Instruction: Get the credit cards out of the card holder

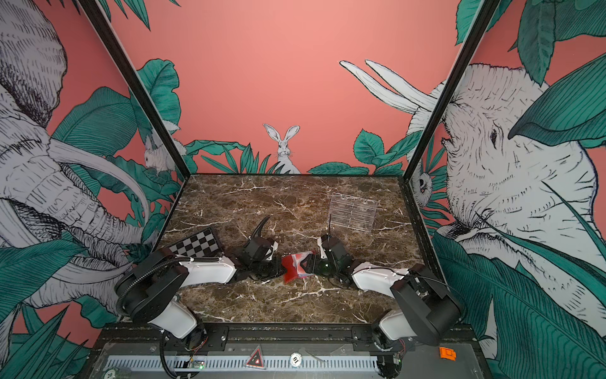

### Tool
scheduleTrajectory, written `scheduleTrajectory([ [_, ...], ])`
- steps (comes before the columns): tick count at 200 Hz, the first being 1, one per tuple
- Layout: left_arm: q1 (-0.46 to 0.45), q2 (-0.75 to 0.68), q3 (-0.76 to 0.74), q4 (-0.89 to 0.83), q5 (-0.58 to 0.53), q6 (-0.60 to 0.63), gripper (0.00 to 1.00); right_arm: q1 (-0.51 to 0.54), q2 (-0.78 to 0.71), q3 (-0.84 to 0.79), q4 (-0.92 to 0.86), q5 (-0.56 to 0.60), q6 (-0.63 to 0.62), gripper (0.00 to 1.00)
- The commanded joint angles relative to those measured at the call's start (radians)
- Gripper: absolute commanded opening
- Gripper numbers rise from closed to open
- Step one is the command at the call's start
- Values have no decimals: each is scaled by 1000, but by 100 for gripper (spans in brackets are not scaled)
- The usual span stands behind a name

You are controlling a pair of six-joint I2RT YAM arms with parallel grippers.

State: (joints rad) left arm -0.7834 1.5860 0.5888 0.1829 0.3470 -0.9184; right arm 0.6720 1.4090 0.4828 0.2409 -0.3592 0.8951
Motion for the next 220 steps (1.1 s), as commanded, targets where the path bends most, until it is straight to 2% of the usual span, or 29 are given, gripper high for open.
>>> scheduleTrajectory([
  [1,-21,49,-14,-84,-30,16,0,16,-18,-12,64,-59,13,69],
  [133,-20,31,7,-124,-42,44,0,3,-41,-40,138,-57,56,65],
  [220,-21,17,28,-157,-51,64,0,3,-73,-43,96,-45,47,57],
])
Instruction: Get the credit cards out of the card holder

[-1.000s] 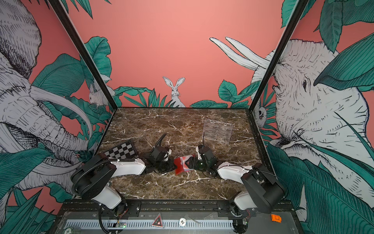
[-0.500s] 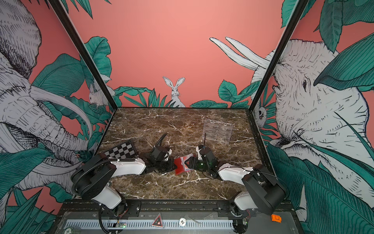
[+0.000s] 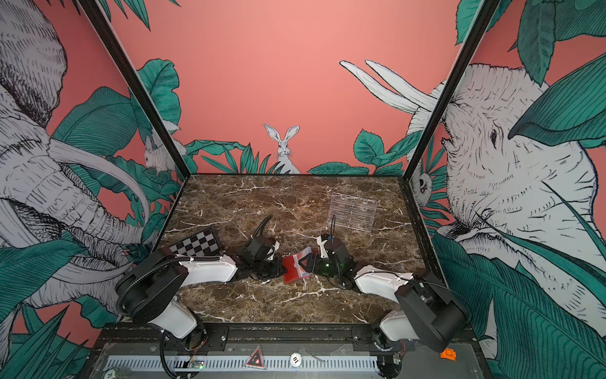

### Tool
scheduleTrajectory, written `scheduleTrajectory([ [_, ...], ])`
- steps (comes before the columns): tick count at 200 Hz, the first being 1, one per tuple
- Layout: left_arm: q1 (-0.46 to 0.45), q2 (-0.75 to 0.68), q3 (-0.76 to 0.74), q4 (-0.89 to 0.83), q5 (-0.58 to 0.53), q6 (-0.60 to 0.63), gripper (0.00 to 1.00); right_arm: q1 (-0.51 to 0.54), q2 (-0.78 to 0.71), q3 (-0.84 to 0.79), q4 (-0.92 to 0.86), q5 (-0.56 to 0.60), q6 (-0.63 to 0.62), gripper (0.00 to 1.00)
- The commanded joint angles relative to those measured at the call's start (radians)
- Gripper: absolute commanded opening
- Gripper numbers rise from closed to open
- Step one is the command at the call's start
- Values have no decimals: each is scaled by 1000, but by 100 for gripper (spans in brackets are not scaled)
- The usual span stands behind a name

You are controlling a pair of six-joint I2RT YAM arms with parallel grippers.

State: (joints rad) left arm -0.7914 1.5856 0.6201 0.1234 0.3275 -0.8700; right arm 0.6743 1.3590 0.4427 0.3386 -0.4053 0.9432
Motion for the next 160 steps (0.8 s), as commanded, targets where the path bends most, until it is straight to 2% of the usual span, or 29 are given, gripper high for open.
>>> scheduleTrajectory([
  [1,-13,17,-4,-97,-31,15,0,1,-23,-3,-2,2,-1,57],
  [31,-13,16,6,-110,-33,24,0,1,-21,1,3,-7,-1,51],
  [95,-12,-18,51,-163,-67,53,0,1,-8,25,25,-51,-8,32],
  [160,-9,-22,45,-123,-57,44,0,21,17,51,36,-89,-17,30],
])
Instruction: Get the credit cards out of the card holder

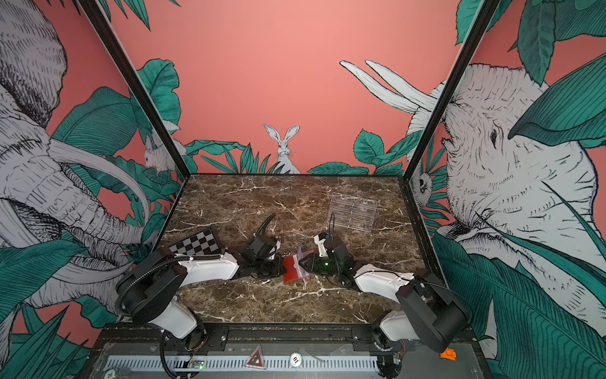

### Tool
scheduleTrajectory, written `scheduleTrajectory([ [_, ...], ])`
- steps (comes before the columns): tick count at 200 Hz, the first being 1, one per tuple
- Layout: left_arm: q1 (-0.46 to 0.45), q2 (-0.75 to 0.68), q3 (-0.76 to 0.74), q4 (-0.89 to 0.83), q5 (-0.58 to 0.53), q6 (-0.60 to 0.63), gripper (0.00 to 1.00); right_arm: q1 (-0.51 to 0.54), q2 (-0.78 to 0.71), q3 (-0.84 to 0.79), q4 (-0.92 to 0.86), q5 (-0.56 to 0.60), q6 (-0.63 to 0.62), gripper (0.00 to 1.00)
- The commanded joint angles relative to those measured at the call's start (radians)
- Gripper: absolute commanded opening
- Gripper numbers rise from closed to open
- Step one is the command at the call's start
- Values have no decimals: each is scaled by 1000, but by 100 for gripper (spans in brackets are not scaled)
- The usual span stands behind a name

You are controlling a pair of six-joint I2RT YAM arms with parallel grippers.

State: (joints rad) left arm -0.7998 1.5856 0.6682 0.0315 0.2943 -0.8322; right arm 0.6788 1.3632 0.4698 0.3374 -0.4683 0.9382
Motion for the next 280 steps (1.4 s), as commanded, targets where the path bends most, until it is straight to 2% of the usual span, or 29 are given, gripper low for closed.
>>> scheduleTrajectory([
  [1,-1,-22,-4,-31,-24,6,0,19,13,24,37,-26,-11,30],
  [126,52,-133,-31,-59,-54,-3,0,53,65,71,-16,-14,-45,34],
  [152,68,-194,-40,-81,-66,-14,8,53,45,86,-95,23,-77,37],
  [178,70,-235,-54,-68,-50,-44,22,53,18,87,-149,74,-98,43],
  [224,71,-264,-146,92,-4,-152,46,53,31,99,-165,80,-124,45],
  [255,73,-248,-228,254,20,-246,53,53,46,99,-167,100,-113,45],
  [280,73,-207,-278,371,41,-307,54,52,48,83,-134,99,-99,45],
])
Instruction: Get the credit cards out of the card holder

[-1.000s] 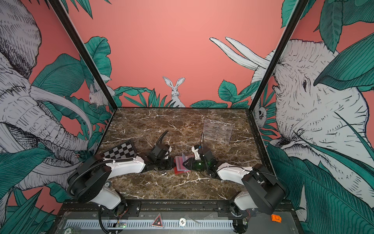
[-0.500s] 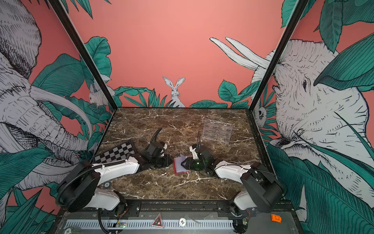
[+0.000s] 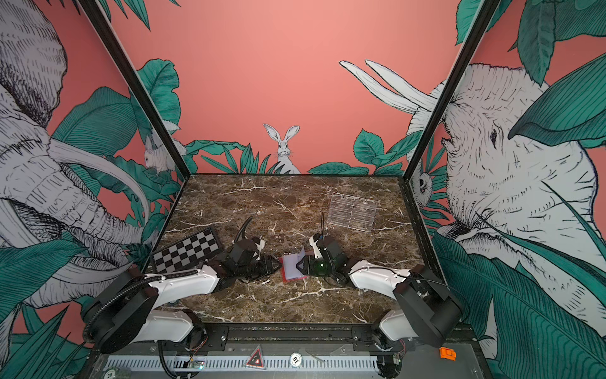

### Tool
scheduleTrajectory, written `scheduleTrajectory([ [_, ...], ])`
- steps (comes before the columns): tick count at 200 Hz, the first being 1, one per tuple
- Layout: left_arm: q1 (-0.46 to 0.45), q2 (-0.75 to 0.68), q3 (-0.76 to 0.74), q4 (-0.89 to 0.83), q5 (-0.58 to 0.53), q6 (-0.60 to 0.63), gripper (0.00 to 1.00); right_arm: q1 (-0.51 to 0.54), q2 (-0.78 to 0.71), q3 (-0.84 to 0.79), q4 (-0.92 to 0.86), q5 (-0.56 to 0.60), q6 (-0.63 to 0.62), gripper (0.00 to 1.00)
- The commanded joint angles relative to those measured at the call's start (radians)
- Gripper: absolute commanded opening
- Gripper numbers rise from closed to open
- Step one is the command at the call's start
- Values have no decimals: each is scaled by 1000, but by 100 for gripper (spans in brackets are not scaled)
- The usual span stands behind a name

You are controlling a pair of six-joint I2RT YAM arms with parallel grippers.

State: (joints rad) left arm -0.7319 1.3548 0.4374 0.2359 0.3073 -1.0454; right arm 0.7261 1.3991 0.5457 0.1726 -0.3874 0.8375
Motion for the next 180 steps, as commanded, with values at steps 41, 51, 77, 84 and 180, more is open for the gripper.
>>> scheduleTrajectory([
  [41,5,29,-87,224,11,-126,54,13,-11,-6,140,-49,18,56],
  [51,5,22,-92,224,2,-129,55,20,-4,-4,172,-63,27,57],
  [77,5,28,-94,236,1,-135,56,30,57,0,250,-108,59,57],
  [84,5,35,-98,251,6,-140,56,33,73,1,256,-107,64,57],
  [180,5,122,-120,369,23,-176,51,34,102,-4,138,13,66,40],
])
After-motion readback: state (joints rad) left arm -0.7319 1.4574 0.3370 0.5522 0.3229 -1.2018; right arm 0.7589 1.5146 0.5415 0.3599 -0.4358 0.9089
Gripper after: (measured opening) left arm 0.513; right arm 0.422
